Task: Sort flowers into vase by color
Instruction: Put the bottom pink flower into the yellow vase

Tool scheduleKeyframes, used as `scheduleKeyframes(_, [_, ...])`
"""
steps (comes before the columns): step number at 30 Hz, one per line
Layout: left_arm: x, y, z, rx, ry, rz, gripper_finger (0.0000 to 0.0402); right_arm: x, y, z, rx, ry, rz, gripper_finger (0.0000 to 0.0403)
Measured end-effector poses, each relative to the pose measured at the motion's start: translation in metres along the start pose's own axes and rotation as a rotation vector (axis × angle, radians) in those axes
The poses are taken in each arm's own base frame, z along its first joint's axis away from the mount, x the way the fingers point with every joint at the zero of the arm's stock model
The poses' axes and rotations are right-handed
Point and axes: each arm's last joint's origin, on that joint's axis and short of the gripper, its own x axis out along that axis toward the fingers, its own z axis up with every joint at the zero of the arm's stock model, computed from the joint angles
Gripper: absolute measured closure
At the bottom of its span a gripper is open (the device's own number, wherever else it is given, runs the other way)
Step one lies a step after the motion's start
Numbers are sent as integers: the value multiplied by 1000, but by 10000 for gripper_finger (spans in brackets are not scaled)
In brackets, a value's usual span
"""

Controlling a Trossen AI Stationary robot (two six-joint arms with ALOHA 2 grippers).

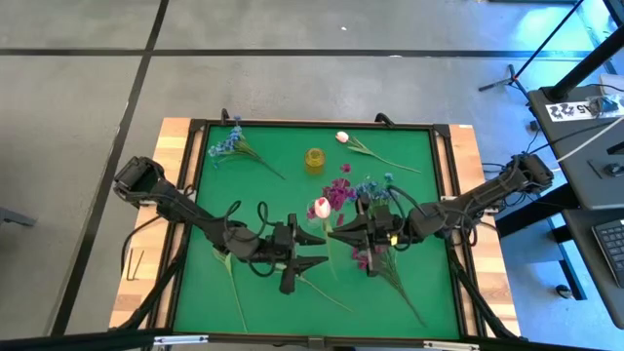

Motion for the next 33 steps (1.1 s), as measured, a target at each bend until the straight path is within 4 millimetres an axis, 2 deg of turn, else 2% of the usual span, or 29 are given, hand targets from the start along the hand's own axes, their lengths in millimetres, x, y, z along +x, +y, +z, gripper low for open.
scheduleKeyframes(9, [0, 0, 0, -2, 0, 0, 208, 0, 1, 1, 0, -9, 15, 402])
scheduleKeyframes(14, [0, 0, 0, -2, 0, -1, 208, 8, 1, -4, -5, -60, 24, 402])
scheduleKeyframes(25, [-4, -7, -5, 15, 31, -20, 208, 11, -1, -8, -25, -29, 9, 402])
scheduleKeyframes(33, [-3, -5, -5, 23, 37, -12, 208, 11, -1, -8, -24, -29, 9, 402])
